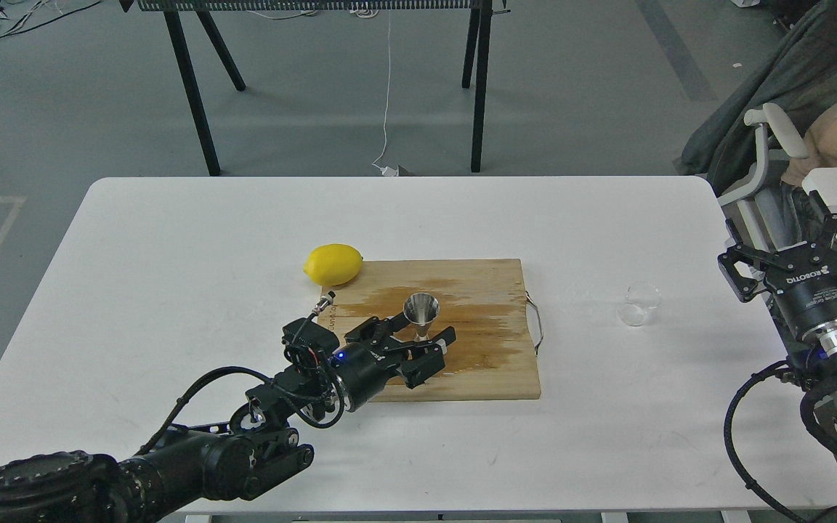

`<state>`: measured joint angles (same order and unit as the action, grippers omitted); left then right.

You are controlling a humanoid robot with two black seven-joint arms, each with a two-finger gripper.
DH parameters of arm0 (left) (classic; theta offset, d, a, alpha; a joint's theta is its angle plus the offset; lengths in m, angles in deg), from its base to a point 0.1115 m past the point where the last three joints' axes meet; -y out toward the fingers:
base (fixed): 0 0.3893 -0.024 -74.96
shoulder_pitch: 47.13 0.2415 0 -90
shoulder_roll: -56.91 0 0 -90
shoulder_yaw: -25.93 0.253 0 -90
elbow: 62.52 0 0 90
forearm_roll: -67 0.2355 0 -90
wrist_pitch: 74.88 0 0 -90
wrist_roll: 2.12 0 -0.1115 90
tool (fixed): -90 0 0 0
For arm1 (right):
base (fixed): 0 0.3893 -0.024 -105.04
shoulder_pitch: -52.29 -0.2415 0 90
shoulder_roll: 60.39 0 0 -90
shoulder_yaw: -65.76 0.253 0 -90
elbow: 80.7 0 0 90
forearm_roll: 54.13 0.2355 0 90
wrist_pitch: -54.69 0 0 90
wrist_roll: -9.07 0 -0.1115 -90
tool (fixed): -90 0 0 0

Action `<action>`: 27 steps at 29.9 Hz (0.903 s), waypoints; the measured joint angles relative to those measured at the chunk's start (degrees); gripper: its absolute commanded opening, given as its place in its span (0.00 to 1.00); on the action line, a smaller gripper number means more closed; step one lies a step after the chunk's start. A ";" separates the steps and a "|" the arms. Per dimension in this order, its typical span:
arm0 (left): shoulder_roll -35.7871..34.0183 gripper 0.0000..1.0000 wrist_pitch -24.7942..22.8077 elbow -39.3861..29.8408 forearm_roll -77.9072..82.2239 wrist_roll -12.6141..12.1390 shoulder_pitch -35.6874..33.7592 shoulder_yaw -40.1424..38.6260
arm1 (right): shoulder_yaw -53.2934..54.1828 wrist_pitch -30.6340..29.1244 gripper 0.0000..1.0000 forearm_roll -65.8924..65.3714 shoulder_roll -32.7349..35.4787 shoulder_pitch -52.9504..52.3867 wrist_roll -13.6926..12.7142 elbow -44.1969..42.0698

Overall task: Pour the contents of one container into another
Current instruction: 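Lower the jigger onto the cutting board and open the left gripper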

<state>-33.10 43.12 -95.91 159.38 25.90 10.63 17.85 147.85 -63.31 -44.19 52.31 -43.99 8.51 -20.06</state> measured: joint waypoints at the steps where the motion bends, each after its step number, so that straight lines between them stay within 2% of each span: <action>1: 0.00 0.94 0.00 0.00 0.00 0.00 0.00 0.00 | 0.00 0.00 0.99 0.00 0.00 -0.02 0.00 0.00; 27: -0.70 0.94 0.00 -0.01 0.00 -0.02 0.07 -0.06 | 0.00 0.00 0.99 0.00 -0.02 -0.03 -0.03 0.00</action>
<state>-33.80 43.12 -95.92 159.38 25.88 10.70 17.78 147.85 -63.31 -44.19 52.29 -44.02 8.48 -20.06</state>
